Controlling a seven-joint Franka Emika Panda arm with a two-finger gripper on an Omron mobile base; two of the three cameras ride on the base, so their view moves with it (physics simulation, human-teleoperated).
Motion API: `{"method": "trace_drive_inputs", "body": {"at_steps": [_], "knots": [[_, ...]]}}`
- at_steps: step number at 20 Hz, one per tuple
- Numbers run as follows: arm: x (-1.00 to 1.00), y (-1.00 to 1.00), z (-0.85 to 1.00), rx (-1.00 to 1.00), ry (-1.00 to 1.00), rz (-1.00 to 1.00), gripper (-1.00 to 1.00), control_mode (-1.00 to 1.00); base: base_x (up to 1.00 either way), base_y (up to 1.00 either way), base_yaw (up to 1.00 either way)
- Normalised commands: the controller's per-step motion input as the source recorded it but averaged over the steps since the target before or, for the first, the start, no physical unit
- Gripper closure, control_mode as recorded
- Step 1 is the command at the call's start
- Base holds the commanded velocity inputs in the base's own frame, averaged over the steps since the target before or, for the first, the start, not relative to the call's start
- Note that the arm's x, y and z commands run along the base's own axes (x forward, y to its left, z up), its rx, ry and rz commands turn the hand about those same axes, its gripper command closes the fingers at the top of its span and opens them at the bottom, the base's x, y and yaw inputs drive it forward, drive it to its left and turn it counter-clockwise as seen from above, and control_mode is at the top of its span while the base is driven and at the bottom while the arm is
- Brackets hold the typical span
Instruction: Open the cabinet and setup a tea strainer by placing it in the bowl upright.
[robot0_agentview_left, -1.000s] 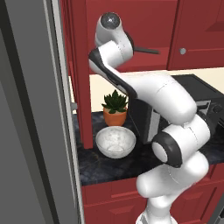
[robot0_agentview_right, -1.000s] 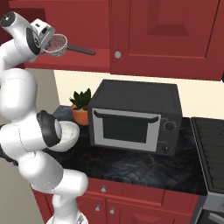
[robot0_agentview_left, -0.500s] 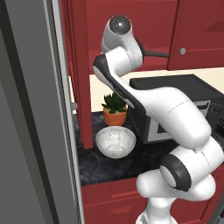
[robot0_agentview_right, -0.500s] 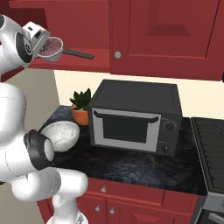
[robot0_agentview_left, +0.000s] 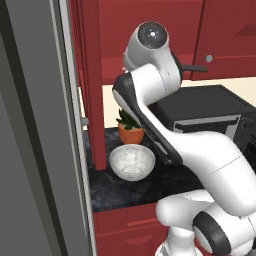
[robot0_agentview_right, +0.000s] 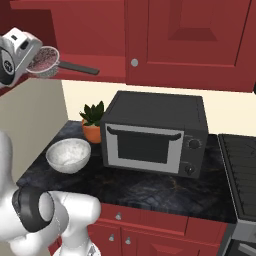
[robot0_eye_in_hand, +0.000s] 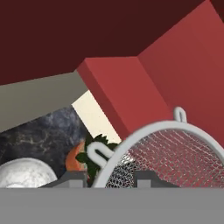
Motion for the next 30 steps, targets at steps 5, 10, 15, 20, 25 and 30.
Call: {"method": "trace_drive_inputs", "body": {"at_steps": [5, 10, 15, 20, 25, 30], "knots": [[-0.92, -0.27, 0.01, 0.04, 0.05, 0.0, 1.0, -1.0, 0.0, 0.0, 0.0], [-0.78, -0.3, 0.0, 0.01, 0.17, 0.0, 1.0, -1.0, 0.0, 0.0, 0.0], [-0.32, -0.23, -0.38, 0.0, 0.28, -0.01, 1.0, -1.0, 0.0, 0.0, 0.0], [-0.03, -0.05, -0.64, 0.0, 0.28, -0.03, 1.0, -1.0, 0.0, 0.0, 0.0], [0.0, -0.01, -0.57, 0.06, 0.11, -0.03, 1.0, -1.0, 0.0, 0.0, 0.0], [-0.01, -0.04, -0.62, 0.02, 0.01, -0.08, 1.0, -1.0, 0.0, 0.0, 0.0]]}}
